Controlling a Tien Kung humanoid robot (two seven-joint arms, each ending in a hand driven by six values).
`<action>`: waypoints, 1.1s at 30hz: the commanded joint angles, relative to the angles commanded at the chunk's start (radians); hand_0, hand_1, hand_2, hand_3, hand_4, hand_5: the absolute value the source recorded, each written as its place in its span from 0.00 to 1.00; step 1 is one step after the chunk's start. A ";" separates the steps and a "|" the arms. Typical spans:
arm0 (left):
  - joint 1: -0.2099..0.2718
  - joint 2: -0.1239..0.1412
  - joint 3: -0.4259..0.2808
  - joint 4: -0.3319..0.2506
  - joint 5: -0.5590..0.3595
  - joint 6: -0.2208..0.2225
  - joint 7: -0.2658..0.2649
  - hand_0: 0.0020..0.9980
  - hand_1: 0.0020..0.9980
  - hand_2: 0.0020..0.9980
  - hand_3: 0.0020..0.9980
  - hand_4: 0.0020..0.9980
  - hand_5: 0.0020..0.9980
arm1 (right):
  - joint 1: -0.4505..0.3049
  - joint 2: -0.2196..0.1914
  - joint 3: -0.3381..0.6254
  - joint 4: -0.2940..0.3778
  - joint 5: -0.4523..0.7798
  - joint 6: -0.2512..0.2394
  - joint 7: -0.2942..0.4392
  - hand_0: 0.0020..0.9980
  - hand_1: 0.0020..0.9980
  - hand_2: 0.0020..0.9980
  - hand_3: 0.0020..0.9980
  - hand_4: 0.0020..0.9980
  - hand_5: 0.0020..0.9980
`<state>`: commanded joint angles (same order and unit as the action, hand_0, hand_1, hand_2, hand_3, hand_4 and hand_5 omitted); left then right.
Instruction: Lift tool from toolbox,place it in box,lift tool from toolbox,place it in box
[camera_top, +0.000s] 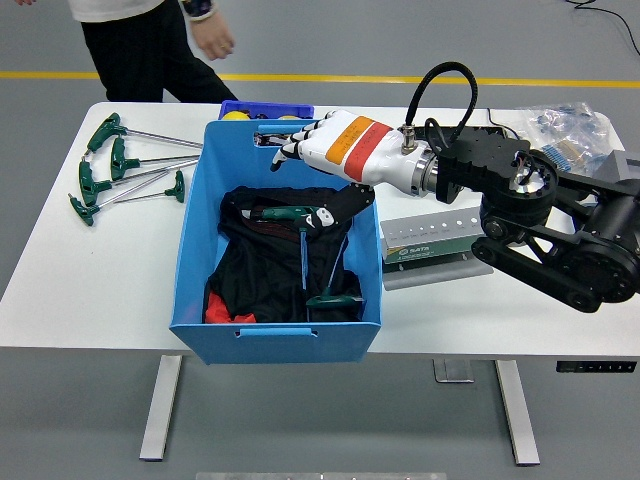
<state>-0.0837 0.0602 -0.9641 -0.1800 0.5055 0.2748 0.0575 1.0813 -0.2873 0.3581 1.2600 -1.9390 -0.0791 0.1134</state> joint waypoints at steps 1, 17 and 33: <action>0.000 0.000 -0.001 0.000 0.000 0.000 0.000 0.75 0.73 0.80 0.78 0.73 0.62 | -0.002 -0.002 0.004 -0.002 0.001 -0.002 0.001 0.77 0.81 0.95 1.00 0.97 0.68; 0.007 -0.002 -0.014 0.000 0.023 0.000 0.003 0.75 0.73 0.80 0.78 0.73 0.62 | -0.174 -0.096 0.215 -0.020 0.287 0.008 0.005 0.87 0.86 0.92 0.95 0.99 0.74; 0.016 -0.014 -0.106 0.000 0.118 0.019 0.004 0.74 0.73 0.80 0.77 0.73 0.62 | -0.698 -0.094 0.713 0.070 0.970 -0.016 0.060 0.91 0.88 0.91 0.93 1.00 0.79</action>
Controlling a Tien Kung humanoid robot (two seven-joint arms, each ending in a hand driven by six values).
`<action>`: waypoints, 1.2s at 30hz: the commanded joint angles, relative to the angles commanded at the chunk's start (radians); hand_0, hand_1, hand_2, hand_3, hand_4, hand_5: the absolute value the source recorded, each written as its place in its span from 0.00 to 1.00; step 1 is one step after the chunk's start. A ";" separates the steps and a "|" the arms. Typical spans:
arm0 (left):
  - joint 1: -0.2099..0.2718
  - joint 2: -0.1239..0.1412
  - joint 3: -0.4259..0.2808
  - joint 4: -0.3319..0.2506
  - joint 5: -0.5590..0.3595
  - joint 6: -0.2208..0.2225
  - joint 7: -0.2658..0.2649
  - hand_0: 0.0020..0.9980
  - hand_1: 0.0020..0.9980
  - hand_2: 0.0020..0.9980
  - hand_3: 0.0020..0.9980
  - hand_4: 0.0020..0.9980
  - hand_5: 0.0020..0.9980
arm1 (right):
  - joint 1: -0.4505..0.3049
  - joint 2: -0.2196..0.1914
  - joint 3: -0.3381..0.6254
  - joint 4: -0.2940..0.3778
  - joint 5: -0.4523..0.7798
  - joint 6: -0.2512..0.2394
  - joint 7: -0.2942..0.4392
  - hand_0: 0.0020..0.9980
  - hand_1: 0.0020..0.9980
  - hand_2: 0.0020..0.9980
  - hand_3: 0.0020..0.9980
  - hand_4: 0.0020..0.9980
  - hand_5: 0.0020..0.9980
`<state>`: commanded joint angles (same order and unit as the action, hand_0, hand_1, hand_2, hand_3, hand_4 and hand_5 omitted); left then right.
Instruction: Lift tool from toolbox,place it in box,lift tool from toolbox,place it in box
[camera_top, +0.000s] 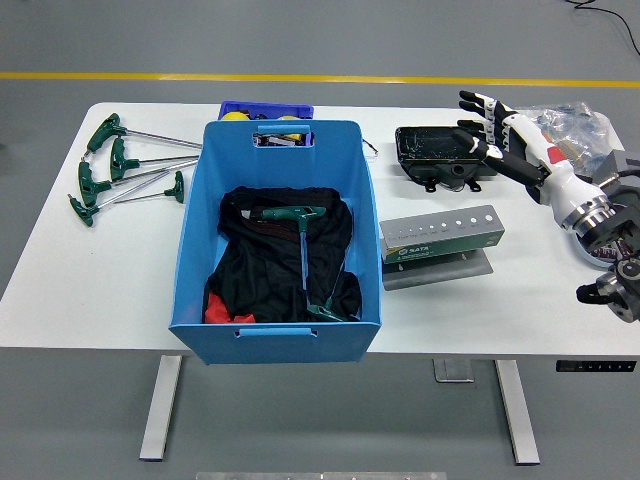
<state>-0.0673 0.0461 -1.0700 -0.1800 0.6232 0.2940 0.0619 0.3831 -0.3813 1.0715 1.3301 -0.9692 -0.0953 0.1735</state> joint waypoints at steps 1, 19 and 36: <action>0.000 -0.001 -0.002 0.000 0.003 0.001 0.001 0.74 0.73 0.80 0.77 0.73 0.62 | -0.041 0.024 0.044 0.006 0.045 0.007 -0.001 0.91 0.88 0.91 0.93 1.00 0.79; -0.021 0.000 0.021 0.000 -0.016 -0.002 0.001 0.74 0.73 0.80 0.77 0.73 0.62 | -0.293 0.167 0.424 0.024 0.118 0.057 -0.019 0.93 0.88 0.90 0.92 1.00 0.84; -0.038 0.002 0.044 0.000 -0.033 -0.010 -0.001 0.74 0.72 0.80 0.76 0.72 0.62 | -0.285 0.172 0.434 0.018 0.101 0.095 -0.042 0.91 0.86 0.88 0.91 1.00 0.89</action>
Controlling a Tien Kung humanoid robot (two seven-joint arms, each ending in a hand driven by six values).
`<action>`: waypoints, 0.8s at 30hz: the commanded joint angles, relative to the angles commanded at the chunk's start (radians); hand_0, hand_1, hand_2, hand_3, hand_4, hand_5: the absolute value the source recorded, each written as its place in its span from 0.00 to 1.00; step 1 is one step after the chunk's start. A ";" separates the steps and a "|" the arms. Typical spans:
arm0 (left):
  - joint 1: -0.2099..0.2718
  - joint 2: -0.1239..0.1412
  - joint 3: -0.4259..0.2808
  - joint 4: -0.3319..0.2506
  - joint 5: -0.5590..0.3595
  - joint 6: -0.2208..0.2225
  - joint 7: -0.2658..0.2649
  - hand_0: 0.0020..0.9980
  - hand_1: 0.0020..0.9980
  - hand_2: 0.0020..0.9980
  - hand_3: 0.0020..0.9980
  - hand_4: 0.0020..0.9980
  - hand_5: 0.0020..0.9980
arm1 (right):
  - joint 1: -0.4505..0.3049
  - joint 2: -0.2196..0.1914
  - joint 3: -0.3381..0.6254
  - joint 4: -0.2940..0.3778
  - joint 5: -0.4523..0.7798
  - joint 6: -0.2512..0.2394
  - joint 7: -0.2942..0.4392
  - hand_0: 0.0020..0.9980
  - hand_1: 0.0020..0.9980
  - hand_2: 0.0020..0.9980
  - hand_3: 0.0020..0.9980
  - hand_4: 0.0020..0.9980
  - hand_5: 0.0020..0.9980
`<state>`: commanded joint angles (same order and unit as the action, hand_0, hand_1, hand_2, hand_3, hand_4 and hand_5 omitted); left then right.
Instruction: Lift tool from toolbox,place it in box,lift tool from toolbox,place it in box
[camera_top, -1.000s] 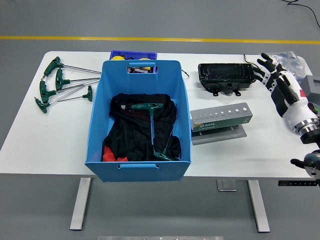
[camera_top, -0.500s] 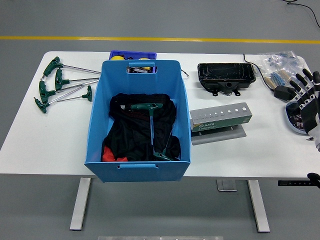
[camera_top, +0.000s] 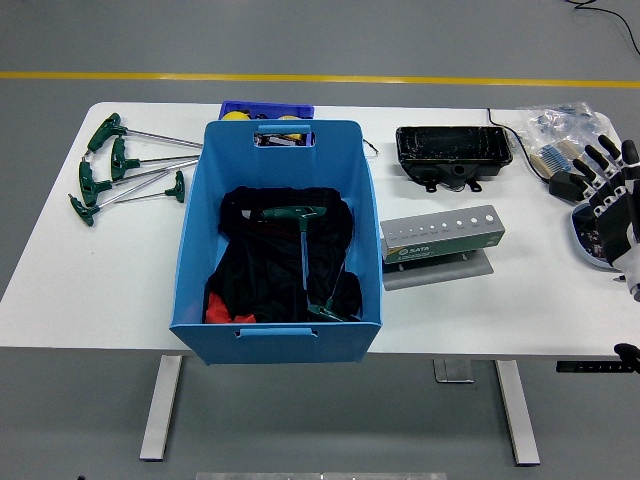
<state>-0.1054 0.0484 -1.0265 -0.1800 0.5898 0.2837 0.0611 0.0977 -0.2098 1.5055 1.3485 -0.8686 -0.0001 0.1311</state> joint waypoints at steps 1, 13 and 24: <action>0.000 0.000 0.003 0.000 -0.002 -0.001 0.000 0.74 0.72 0.80 0.76 0.72 0.62 | -0.001 -0.001 0.001 -0.001 0.000 0.001 -0.001 0.91 0.86 0.88 0.91 1.00 0.89; 0.002 0.004 0.022 0.000 -0.023 -0.004 -0.005 0.74 0.72 0.80 0.76 0.72 0.62 | 0.005 0.000 0.024 0.006 -0.016 0.005 -0.040 0.90 0.85 0.88 0.90 1.00 0.91; 0.004 0.005 0.027 0.000 -0.029 -0.006 -0.007 0.74 0.72 0.80 0.76 0.72 0.62 | 0.008 0.002 0.037 0.016 -0.035 0.013 -0.081 0.89 0.85 0.87 0.89 1.00 0.92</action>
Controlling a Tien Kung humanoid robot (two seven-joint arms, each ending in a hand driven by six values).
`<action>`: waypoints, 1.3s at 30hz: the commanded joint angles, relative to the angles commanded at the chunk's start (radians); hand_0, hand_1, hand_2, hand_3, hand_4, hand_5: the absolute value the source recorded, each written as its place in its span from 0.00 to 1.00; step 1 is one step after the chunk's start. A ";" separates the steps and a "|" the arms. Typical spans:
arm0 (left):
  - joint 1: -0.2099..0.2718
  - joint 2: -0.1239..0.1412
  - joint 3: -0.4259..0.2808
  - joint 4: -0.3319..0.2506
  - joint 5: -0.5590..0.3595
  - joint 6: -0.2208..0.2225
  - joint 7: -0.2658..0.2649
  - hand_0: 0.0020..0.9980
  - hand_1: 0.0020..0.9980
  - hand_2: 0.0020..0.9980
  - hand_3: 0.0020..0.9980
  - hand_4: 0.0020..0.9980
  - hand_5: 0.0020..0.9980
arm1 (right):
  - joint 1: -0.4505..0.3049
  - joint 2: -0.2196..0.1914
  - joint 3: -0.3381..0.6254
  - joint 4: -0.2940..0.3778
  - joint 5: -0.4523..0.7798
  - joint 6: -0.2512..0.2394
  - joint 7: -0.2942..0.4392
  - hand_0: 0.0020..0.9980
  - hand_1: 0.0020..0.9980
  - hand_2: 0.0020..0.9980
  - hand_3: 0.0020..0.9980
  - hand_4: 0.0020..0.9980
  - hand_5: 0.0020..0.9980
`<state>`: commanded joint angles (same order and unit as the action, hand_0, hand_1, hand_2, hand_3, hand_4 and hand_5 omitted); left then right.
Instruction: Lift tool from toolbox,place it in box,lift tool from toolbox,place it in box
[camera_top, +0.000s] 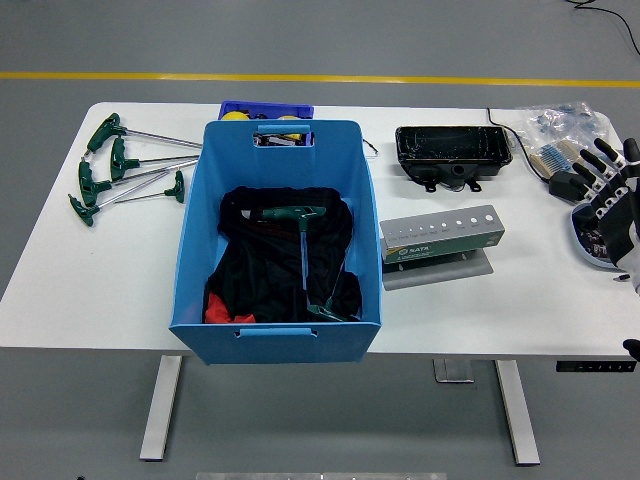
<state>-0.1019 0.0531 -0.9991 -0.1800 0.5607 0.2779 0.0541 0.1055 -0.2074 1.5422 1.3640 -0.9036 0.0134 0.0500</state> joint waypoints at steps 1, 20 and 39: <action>0.000 0.000 0.002 0.000 -0.003 0.000 0.000 0.74 0.72 0.80 0.76 0.72 0.62 | 0.001 0.001 0.003 0.004 -0.003 -0.002 -0.007 0.89 0.85 0.87 0.89 1.00 0.92; 0.001 -0.003 0.012 0.000 -0.018 0.000 0.000 0.74 0.72 0.80 0.76 0.72 0.62 | 0.001 0.004 0.017 0.055 -0.026 -0.010 -0.059 0.88 0.84 0.87 0.88 1.00 0.93; 0.001 -0.004 0.010 0.000 -0.009 -0.001 0.002 0.74 0.72 0.80 0.76 0.72 0.62 | 0.004 0.007 0.014 0.054 -0.024 -0.020 -0.062 0.87 0.84 0.86 0.88 1.00 0.93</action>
<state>-0.1009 0.0495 -0.9887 -0.1800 0.5521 0.2771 0.0556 0.1094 -0.2000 1.5562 1.4179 -0.9277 -0.0068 -0.0116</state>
